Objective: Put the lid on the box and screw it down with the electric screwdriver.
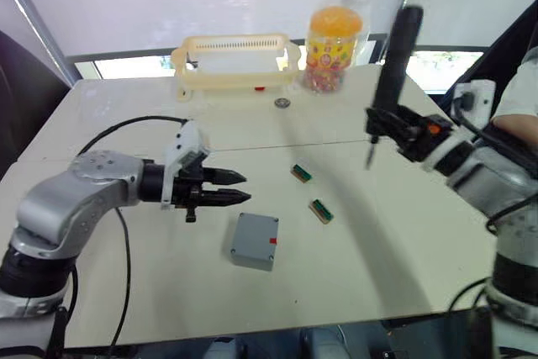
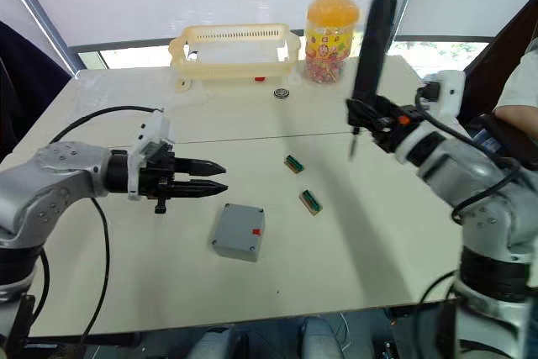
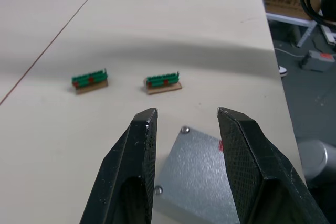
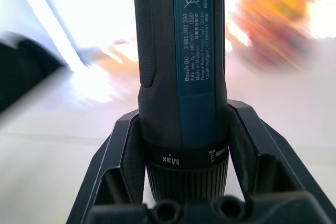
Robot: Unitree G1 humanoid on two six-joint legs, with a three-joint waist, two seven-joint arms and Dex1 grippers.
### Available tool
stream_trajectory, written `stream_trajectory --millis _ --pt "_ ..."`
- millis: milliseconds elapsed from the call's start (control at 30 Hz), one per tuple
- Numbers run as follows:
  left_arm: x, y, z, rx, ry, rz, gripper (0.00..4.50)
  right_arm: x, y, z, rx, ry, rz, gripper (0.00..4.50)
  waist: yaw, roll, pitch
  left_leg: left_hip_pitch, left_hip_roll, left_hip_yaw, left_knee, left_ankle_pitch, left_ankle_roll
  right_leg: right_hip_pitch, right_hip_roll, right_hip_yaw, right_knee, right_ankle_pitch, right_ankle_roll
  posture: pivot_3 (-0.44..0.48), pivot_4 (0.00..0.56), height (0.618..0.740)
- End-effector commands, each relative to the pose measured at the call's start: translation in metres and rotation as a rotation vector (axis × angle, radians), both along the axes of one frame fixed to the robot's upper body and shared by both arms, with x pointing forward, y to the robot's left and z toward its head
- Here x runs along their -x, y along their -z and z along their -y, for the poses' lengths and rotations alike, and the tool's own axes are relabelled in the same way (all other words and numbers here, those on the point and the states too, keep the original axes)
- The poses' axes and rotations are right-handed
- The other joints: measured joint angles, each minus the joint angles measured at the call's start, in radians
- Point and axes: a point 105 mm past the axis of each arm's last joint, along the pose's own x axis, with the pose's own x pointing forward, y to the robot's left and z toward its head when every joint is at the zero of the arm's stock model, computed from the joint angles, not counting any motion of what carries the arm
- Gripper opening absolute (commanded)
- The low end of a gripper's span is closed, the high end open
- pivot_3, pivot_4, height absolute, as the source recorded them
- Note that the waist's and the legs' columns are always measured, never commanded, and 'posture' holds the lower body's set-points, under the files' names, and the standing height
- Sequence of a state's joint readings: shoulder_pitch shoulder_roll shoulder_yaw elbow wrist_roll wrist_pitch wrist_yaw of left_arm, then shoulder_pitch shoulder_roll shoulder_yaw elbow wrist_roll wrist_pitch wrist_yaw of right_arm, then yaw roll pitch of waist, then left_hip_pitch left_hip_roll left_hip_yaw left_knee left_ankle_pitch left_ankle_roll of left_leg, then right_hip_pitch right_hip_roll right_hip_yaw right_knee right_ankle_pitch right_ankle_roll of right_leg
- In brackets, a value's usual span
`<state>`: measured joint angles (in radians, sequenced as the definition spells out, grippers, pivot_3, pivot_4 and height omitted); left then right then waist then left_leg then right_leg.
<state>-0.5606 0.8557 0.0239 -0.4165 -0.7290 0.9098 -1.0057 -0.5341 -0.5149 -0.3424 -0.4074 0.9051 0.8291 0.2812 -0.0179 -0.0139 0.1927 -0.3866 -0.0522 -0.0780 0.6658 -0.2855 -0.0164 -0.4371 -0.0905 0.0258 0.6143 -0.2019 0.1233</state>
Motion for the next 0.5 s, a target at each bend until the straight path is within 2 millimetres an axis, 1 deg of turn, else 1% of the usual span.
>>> stream_trajectory --millis 33,133,267,367,500 --pt "0.006 -0.005 -0.003 0.008 -0.034 0.026 1.83 0.019 -0.005 -0.039 0.005 -0.087 0.156 1.77 0.005 0.0 0.0 0.0 0.0 0.0 0.0 0.0 0.0 0.0 0.0 0.0 0.0 0.0 0.0 0.0 0.15 0.74" --pt "0.008 0.007 -0.007 0.004 -0.053 0.005 1.83 0.026 0.014 -0.07 0.009 -0.135 0.183 1.77 0.006 0.0 0.0 -0.001 -0.001 -0.001 0.0 0.0 -0.001 0.0 -0.002 -0.001 0.0 0.0 0.0 0.0 0.15 0.74" --pt "0.007 0.02 -0.004 0.011 -0.069 -0.001 1.83 0.038 0.033 -0.095 0.046 -0.201 0.226 1.77 0.006 0.0 0.0 -0.002 -0.003 -0.001 0.0 0.001 -0.002 -0.002 -0.002 0.0 0.001 0.0 0.0 0.0 0.15 0.74" --pt "0.008 0.028 -0.002 -0.004 -0.069 0.011 1.83 0.041 0.041 -0.098 0.032 -0.19 0.227 1.77 0.005 0.0 0.0 -0.002 -0.003 -0.001 0.0 0.002 -0.003 -0.003 -0.002 -0.001 0.001 0.0 0.0 0.0 0.15 0.74" --pt "0.009 0.034 0.001 -0.006 -0.067 0.016 1.83 0.043 0.047 -0.099 0.029 -0.174 0.226 1.77 0.004 0.0 0.0 -0.002 -0.003 -0.001 0.0 0.002 -0.003 -0.003 -0.002 -0.001 0.001 0.0 0.0 0.0 0.15 0.74"
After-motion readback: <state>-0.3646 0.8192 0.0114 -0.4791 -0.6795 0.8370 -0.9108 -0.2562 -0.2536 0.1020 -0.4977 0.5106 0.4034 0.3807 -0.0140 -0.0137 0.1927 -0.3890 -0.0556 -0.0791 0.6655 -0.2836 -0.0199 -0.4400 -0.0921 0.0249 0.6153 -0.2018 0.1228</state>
